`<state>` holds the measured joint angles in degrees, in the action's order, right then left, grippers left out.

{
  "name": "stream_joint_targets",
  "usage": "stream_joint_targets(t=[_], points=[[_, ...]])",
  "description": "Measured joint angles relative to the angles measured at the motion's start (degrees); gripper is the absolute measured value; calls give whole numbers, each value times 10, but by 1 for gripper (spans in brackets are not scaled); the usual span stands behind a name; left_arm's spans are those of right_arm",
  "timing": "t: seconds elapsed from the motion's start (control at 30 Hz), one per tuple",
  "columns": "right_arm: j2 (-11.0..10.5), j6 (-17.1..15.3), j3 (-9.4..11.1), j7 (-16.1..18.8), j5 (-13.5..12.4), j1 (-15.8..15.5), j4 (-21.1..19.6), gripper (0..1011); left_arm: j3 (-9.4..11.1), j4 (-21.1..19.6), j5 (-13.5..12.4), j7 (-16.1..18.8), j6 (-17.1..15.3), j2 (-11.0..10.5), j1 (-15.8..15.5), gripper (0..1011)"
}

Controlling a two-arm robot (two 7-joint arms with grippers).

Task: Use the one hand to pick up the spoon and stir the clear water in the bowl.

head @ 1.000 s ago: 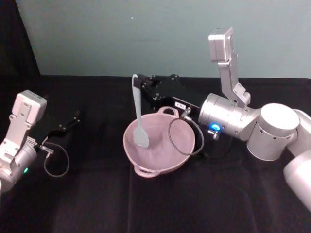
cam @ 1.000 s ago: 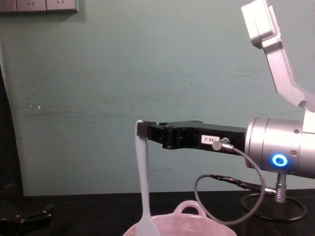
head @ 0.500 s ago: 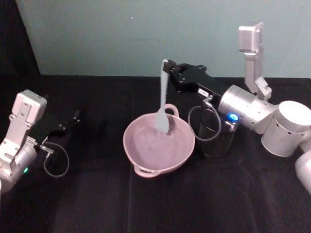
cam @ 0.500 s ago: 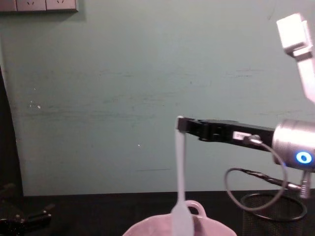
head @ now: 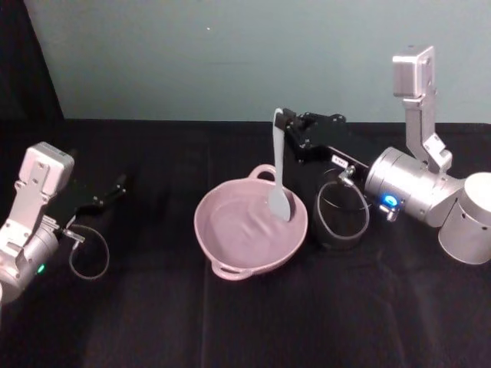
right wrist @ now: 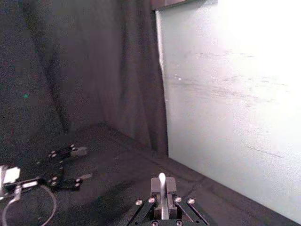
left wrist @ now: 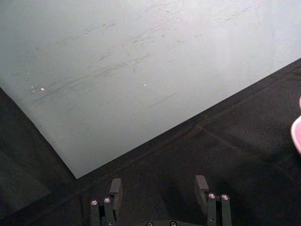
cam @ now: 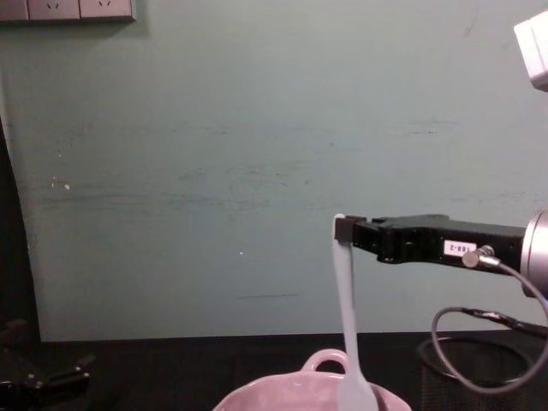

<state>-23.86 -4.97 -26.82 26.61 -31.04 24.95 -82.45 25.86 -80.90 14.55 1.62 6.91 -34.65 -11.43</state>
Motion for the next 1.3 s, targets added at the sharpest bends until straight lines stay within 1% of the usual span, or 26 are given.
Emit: stream_joint_targets(t=[0.17,0.3,0.4,0.53,0.63,0.73,0.87,0.93,0.97,1.07,1.1,1.23,1.3], points=[[-2,-8,-9,1,8,-12,-28,75,0,0,0,0,0,0,0,1011],[2,-10,-18,6,11,-14,-38,75,0,0,0,0,0,0,0,1011],[8,-12,-28,13,14,-13,-43,75,0,0,0,0,0,0,0,1011],[21,-13,-44,24,17,-3,-38,75,0,0,0,0,0,0,0,1011],[31,-13,-51,30,18,8,-24,75,0,0,0,0,0,0,0,1011],[40,-10,-54,34,18,19,-8,75,0,0,0,0,0,0,0,1011],[53,-2,-54,37,17,34,22,75,0,0,0,0,0,0,0,1011],[59,4,-51,37,16,43,43,75,0,0,0,0,0,0,0,1011],[62,8,-47,37,13,48,56,75,0,0,0,0,0,0,0,1011],[65,12,-41,36,9,53,73,75,0,0,0,0,0,0,0,1011],[67,15,-35,36,7,56,83,75,0,0,0,0,0,0,0,1011],[65,19,-22,31,1,56,92,75,0,0,0,0,0,0,0,1011],[59,19,-15,27,-2,52,90,75,0,0,0,0,0,0,0,1011]])
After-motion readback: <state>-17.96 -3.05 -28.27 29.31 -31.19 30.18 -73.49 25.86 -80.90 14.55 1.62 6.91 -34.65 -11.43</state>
